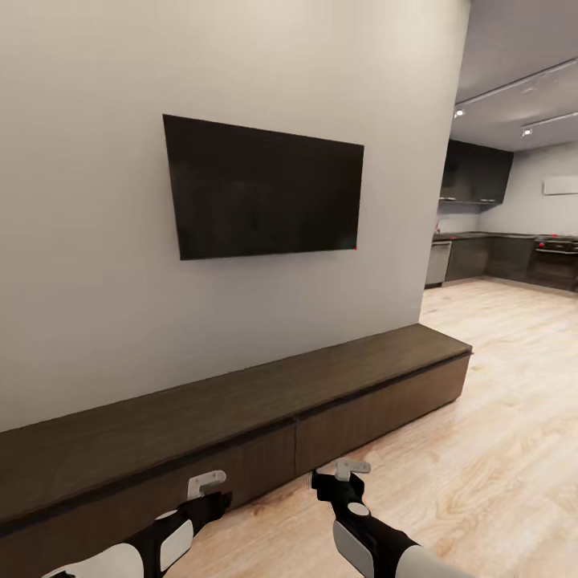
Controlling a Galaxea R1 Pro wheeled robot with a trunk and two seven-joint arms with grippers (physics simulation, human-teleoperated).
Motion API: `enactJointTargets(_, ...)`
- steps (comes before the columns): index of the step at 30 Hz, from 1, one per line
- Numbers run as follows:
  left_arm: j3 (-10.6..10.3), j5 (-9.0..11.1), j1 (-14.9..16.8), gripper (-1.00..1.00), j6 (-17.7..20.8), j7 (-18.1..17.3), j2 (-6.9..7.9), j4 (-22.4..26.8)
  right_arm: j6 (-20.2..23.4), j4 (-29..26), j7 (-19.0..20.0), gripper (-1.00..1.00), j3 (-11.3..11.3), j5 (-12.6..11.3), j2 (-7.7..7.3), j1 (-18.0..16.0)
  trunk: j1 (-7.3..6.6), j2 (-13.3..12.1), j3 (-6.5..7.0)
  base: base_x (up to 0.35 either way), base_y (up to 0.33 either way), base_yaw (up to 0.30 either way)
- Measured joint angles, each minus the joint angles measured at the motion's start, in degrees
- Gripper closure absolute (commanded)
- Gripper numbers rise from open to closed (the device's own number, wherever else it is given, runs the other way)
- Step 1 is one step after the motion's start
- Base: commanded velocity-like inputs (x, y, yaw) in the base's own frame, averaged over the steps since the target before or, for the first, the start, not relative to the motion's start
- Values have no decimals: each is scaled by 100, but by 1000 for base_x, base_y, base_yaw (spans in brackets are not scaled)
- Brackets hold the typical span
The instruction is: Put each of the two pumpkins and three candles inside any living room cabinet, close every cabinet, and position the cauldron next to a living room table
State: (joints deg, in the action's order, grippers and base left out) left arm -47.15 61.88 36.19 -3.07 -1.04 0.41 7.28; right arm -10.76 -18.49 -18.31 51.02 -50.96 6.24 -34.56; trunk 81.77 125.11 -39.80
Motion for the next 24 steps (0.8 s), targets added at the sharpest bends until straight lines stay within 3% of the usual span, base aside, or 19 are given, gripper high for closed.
enactJointTargets(4, 0, 0, 0, -100, 1, 0, 6, 0, -1, 2, 0, -100, 0, -11, 0, 0, -88, -160, 98, 0, 0, -234)
enactJointTargets(10, 0, 0, 0, -100, 5, 0, 0, 0, -19, 1, 36, -100, 8, -255, -3, 0, -220, -401, 244, 0, 0, -235)
enactJointTargets(18, -1, 0, -1, -100, 10, 0, -15, 2, -26, 3, 43, -100, 0, -309, -7, 0, -395, -722, 440, 0, 0, -235)
enactJointTargets(24, 0, 7, 0, -100, 13, 0, -2, -2, -34, 9, 51, -100, 6, -613, -9, 5, -527, -963, 587, 0, 0, -235)
